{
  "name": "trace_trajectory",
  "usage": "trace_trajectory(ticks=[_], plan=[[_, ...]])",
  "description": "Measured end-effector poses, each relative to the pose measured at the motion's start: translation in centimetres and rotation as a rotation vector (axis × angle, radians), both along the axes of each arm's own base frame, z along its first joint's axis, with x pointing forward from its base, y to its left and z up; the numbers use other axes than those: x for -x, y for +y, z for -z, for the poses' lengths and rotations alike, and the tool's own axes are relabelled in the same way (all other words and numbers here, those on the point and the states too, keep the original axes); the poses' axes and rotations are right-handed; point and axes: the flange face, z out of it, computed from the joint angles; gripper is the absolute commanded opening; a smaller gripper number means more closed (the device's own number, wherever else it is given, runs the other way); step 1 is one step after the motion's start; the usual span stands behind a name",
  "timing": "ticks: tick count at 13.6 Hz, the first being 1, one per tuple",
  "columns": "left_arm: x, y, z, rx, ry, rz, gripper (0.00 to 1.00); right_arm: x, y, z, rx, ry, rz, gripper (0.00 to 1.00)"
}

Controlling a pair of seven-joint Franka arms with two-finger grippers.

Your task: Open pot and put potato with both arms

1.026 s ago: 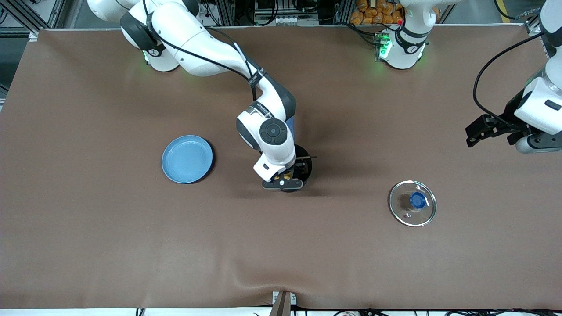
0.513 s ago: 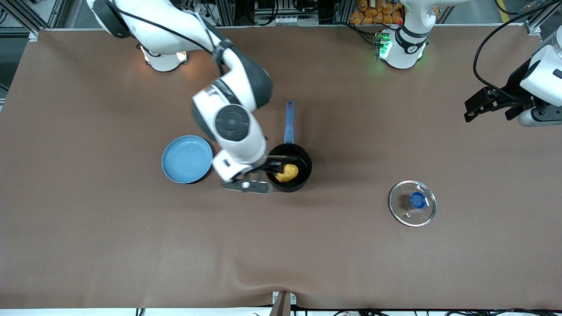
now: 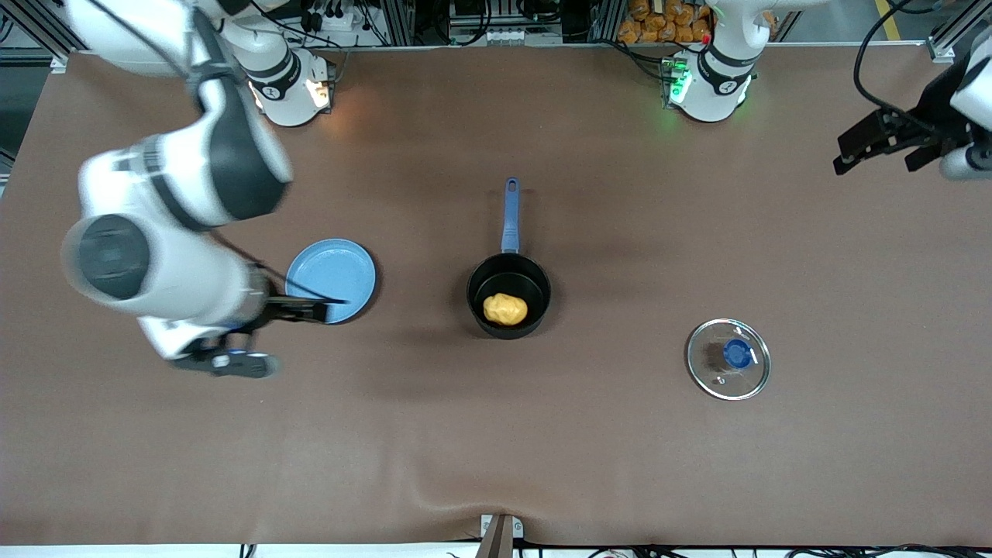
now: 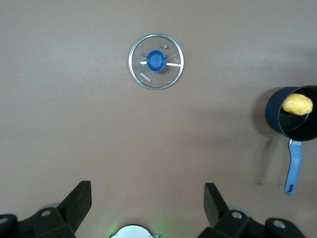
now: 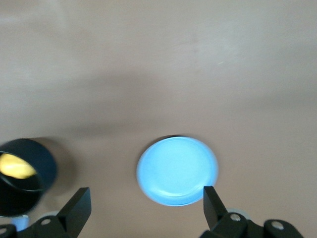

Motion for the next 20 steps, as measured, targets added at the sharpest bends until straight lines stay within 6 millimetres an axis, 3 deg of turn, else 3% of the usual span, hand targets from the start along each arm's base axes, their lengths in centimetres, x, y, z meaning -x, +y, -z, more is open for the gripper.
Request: trace_trajectory(ticks=[3, 4, 6, 9, 11, 13, 15, 20], plan=[[0.7, 2.0, -0.4, 0.004, 0.012, -0.035, 1.0, -0.8, -7.3, -2.5, -0.033, -0.034, -0.054, 1.0], [0.7, 2.2, -0.4, 0.005, 0.014, -0.037, 1.0, -0.4, -8.3, -3.9, -0.016, -0.053, -0.059, 1.0], [0.7, 1.5, -0.2, 0.005, 0.019, -0.022, 1.0, 1.4, -8.1, -6.8, 0.012, -0.073, -0.068, 1.0], [0.8, -0.1, 0.0, 0.003, 0.023, 0.007, 1.0, 5.7, -9.0, -9.7, 0.025, -0.139, -0.047, 1.0], [0.9, -0.9, 0.0, 0.001, 0.023, 0.019, 1.0, 10.4, -11.2, -11.1, 0.016, -0.155, -0.015, 1.0], [0.8, -0.9, 0.1, 0.001, 0.025, 0.015, 1.0, 15.6, -12.3, -11.8, 0.02, -0.153, -0.03, 1.0], [0.7, -0.1, 0.2, 0.001, 0.027, -0.001, 1.0, 18.3, -12.6, -13.1, 0.02, -0.175, -0.091, 1.0], [0.4, 0.5, 0.7, -0.052, 0.032, -0.009, 1.0, 17.1, -15.0, -15.2, 0.021, -0.185, -0.121, 1.0]])
